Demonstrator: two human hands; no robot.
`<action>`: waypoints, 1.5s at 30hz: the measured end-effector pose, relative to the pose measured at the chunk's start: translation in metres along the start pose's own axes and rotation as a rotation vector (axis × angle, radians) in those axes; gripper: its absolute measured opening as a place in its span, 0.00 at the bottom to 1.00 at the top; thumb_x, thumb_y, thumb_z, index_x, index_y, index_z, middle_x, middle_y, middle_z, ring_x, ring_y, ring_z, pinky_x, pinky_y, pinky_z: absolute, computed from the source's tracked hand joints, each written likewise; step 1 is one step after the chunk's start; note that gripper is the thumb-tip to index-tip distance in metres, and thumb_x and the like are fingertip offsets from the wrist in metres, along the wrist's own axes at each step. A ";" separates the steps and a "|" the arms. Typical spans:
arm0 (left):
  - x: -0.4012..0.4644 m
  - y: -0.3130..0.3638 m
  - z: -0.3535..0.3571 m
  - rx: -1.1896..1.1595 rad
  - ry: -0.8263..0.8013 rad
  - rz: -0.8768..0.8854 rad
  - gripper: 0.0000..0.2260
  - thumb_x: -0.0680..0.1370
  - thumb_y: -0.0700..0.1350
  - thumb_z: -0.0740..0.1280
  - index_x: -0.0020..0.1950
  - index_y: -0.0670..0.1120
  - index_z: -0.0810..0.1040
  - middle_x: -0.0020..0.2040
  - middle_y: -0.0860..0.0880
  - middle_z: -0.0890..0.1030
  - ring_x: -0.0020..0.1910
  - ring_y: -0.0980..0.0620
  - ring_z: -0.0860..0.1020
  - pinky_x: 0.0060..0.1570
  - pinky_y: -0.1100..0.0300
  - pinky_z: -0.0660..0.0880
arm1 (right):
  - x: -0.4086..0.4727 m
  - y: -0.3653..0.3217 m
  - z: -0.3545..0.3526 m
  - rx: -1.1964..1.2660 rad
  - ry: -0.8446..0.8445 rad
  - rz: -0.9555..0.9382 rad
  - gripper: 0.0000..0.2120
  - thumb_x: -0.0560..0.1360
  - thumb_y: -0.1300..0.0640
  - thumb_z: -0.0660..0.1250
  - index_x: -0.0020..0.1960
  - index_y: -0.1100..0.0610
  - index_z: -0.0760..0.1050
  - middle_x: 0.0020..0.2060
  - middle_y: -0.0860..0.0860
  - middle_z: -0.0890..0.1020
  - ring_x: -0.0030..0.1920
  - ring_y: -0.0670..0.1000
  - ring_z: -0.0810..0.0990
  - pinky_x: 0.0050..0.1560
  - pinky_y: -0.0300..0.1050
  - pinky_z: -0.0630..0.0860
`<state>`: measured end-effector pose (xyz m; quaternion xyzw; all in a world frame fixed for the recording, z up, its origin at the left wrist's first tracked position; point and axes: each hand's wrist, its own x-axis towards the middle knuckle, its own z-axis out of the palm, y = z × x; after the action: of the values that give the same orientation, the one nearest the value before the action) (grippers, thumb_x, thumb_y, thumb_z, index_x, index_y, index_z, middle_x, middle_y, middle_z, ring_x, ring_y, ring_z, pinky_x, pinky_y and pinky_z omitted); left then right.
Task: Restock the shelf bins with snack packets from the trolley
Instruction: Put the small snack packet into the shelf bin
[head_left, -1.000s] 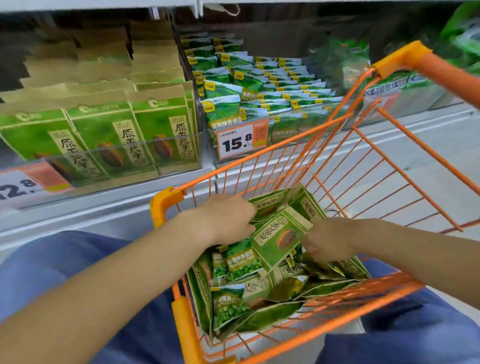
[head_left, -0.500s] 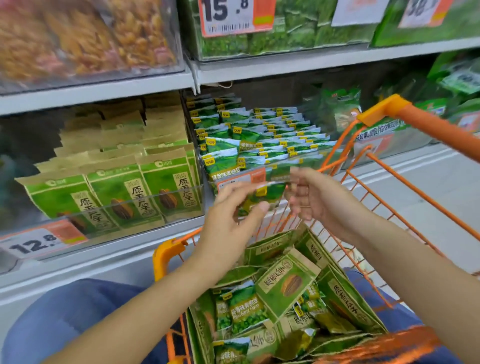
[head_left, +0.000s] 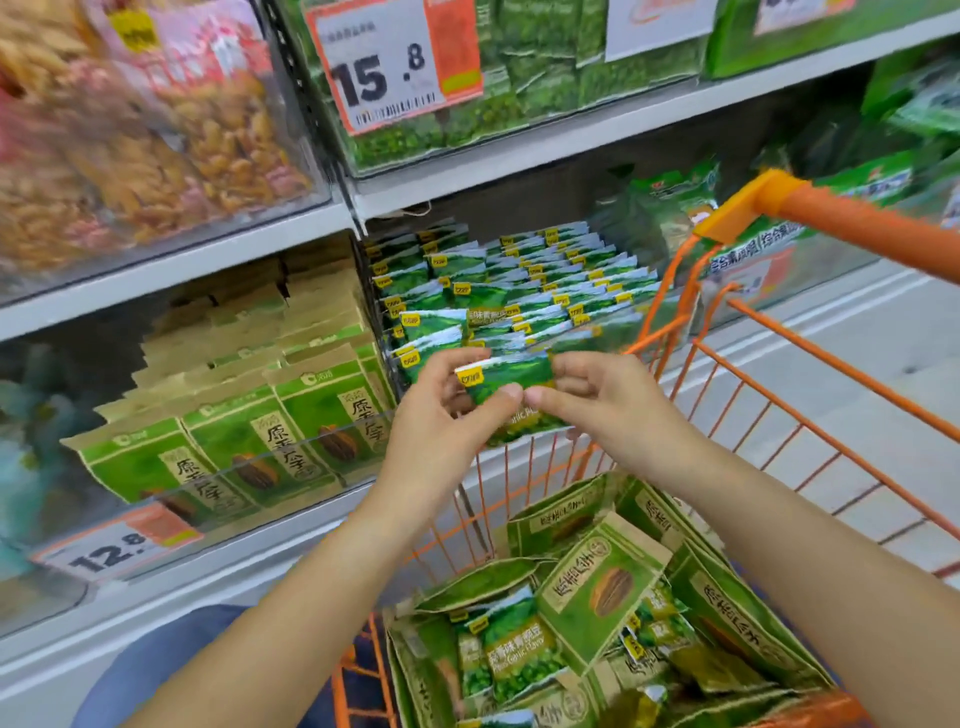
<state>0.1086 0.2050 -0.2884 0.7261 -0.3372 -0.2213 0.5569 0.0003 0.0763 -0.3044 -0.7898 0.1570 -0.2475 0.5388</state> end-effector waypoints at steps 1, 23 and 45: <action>0.005 0.004 -0.005 0.108 -0.041 0.043 0.11 0.72 0.48 0.75 0.52 0.56 0.77 0.49 0.53 0.80 0.39 0.56 0.75 0.40 0.63 0.72 | 0.000 0.002 -0.003 -0.061 -0.009 -0.016 0.22 0.75 0.56 0.70 0.32 0.53 0.59 0.23 0.45 0.57 0.26 0.43 0.56 0.30 0.39 0.55; 0.173 0.019 0.004 1.189 -0.020 0.056 0.18 0.78 0.52 0.67 0.65 0.45 0.76 0.61 0.45 0.79 0.59 0.43 0.76 0.62 0.47 0.71 | 0.002 0.007 -0.021 -0.790 0.123 -0.073 0.15 0.81 0.50 0.57 0.65 0.48 0.72 0.57 0.46 0.78 0.60 0.48 0.72 0.44 0.41 0.63; 0.155 0.026 0.002 1.171 0.116 0.248 0.14 0.77 0.52 0.67 0.60 0.49 0.75 0.63 0.45 0.75 0.63 0.42 0.71 0.59 0.50 0.67 | 0.002 0.000 -0.027 -0.775 0.089 -0.126 0.10 0.79 0.49 0.59 0.52 0.49 0.79 0.44 0.46 0.80 0.49 0.49 0.77 0.40 0.43 0.67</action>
<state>0.2053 0.0859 -0.2559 0.8783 -0.4541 0.1080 0.1036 -0.0128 0.0544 -0.2964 -0.9314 0.2131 -0.2363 0.1769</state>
